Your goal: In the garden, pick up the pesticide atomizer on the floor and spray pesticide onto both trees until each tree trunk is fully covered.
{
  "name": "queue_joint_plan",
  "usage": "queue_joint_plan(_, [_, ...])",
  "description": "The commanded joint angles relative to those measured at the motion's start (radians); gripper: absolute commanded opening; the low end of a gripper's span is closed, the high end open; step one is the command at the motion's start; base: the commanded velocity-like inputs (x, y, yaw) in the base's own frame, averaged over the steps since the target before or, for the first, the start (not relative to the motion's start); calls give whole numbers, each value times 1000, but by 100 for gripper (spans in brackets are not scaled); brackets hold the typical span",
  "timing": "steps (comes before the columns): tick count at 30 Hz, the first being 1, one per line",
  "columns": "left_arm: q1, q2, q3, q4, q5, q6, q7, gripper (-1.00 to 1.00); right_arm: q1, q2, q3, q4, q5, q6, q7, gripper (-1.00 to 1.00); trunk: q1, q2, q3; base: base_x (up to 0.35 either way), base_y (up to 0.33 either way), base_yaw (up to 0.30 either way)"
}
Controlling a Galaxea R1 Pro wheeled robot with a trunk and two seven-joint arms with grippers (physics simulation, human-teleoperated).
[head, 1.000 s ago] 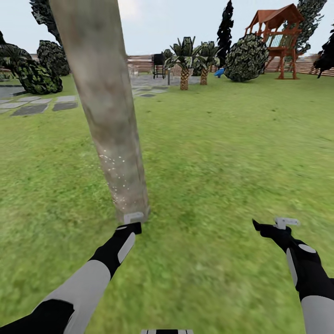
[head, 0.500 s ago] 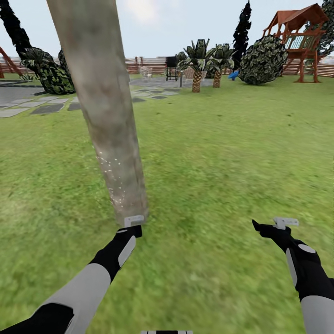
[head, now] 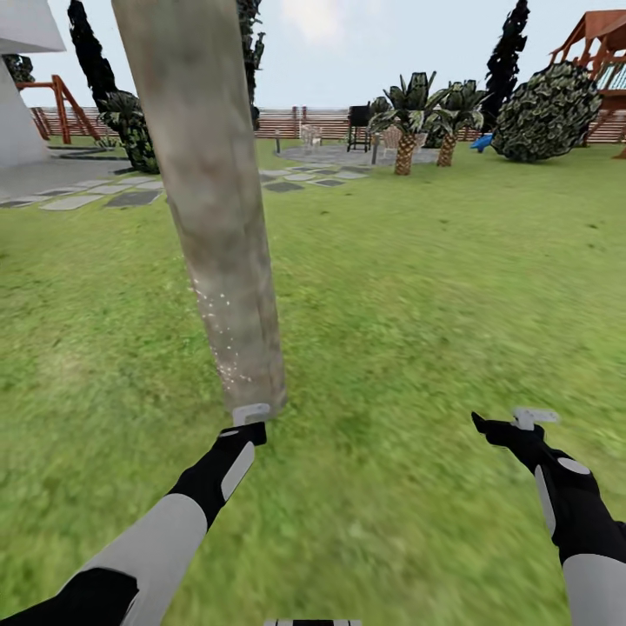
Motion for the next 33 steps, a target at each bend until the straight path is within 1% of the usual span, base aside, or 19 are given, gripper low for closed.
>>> queue_joint_plan(1, [0, 0, 0, 0, 0, 0, 0, -100, 0, 0, 0, 0, 0, 0, 0, 100, 0, 0, 0, 156, -265, 275])
queue_joint_plan(5, [0, 0, 0, 0, 0, 0, 0, -100, 0, 0, 0, 0, 0, -1, 1, 100, 0, 0, 0, 130, -265, 275])
queue_joint_plan(14, [0, -1, 0, 0, 0, 0, 0, -100, 0, 1, 0, 0, 0, 0, 1, 100, 0, 0, 0, 7, -274, 264])
queue_joint_plan(25, [0, 0, 0, 0, 0, 0, 0, -100, 0, -2, 1, -1, 3, 1, 2, 100, 0, 0, 0, 76, -275, 12])
queue_joint_plan(33, [-1, 0, 0, 0, 1, 0, 0, -100, 0, 0, 1, 0, 3, 1, 1, 100, 0, 0, 0, 75, -275, 244])
